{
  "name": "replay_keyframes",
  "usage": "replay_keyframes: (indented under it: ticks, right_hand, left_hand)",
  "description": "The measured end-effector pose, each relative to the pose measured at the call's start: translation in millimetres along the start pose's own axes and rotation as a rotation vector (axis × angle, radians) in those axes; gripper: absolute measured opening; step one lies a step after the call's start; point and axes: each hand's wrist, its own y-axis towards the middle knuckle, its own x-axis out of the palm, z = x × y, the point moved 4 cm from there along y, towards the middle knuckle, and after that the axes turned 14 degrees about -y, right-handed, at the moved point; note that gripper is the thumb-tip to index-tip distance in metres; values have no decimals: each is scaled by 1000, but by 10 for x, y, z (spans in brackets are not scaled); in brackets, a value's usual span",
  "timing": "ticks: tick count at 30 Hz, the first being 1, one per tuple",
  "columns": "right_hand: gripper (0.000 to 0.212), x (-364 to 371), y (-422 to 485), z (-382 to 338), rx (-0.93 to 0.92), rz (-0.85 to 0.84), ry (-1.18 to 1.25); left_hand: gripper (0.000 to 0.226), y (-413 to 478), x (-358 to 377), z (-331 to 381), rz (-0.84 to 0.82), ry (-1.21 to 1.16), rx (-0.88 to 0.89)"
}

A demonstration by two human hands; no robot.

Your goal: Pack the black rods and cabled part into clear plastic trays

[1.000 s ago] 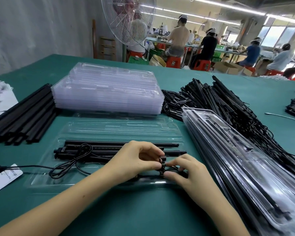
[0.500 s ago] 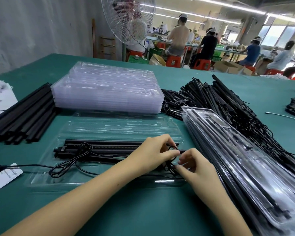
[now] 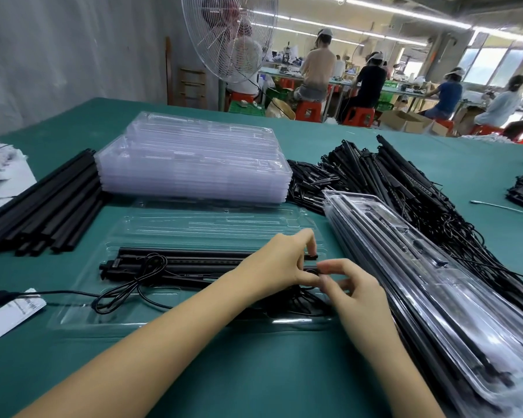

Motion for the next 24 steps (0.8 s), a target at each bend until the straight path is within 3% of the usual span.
replay_keyframes:
  ticks: [6, 11, 14, 17, 20, 24]
  right_hand:
    - [14, 54, 39, 36, -20, -45, -129]
    - [14, 80, -2, 35, -94, 7, -250]
    - [14, 109, -34, 20, -158, 15, -357]
    - [11, 110, -51, 17, -188, -25, -379]
    - [14, 59, -64, 27, -195, -154, -319]
    - [32, 3, -78, 74, -159, -288, -224]
  left_hand:
    - [26, -30, -33, -39, -8, 12, 22]
    - [38, -164, -149, -50, -83, 30, -56]
    - [57, -297, -126, -35, -152, 268, -14]
    - [49, -371, -99, -40, -147, 454, 17]
    - [46, -367, -121, -68, -154, 325, -22]
    - [34, -364, -175, -94, 49, -19, -79]
